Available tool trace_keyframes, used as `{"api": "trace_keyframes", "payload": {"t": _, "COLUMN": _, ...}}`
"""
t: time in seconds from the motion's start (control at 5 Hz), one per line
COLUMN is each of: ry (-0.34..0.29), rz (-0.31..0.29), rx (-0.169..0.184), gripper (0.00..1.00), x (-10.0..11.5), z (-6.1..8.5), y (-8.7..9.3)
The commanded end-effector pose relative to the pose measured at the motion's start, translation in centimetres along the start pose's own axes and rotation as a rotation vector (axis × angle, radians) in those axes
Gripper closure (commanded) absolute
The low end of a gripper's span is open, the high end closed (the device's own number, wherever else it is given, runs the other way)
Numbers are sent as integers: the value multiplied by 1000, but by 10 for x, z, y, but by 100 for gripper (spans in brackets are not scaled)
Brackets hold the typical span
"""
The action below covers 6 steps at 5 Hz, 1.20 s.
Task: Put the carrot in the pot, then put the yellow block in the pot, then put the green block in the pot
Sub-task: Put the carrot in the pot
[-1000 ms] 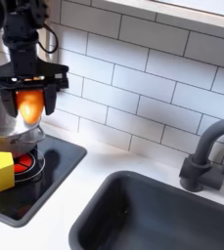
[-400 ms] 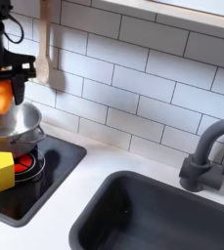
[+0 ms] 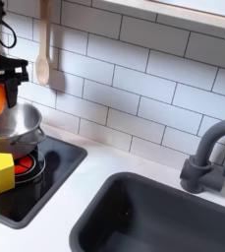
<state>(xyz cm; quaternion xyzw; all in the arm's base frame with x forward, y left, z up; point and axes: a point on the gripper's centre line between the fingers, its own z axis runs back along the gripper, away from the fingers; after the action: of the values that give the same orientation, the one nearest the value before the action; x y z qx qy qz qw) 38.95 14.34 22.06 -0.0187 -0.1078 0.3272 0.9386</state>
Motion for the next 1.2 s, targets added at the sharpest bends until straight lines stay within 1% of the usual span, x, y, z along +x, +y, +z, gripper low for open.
{"api": "trace_keyframes", "payload": {"t": 0.0, "ry": 12, "rz": -4, "rx": 8, "gripper": 100, "x": 4, "z": -7, "y": 0}}
{"api": "trace_keyframes", "payload": {"t": 0.2, "ry": 25, "rz": -8, "rx": 7, "gripper": 86, "x": 1, "z": -6, "y": 0}}
{"api": "trace_keyframes", "payload": {"t": 0.4, "ry": 26, "rz": -24, "rx": 8, "gripper": 0, "x": 0, "z": -3, "y": -1}}
{"api": "trace_keyframes", "payload": {"t": 0.6, "ry": 18, "rz": -37, "rx": 3, "gripper": 0, "x": -1, "z": 1, "y": -7}}
{"api": "trace_keyframes", "payload": {"t": 0.8, "ry": 16, "rz": -58, "rx": -3, "gripper": 0, "x": -4, "z": 0, "y": -13}}
{"api": "trace_keyframes", "payload": {"t": 1.0, "ry": 3, "rz": -127, "rx": -20, "gripper": 0, "x": -18, "z": 6, "y": -33}}
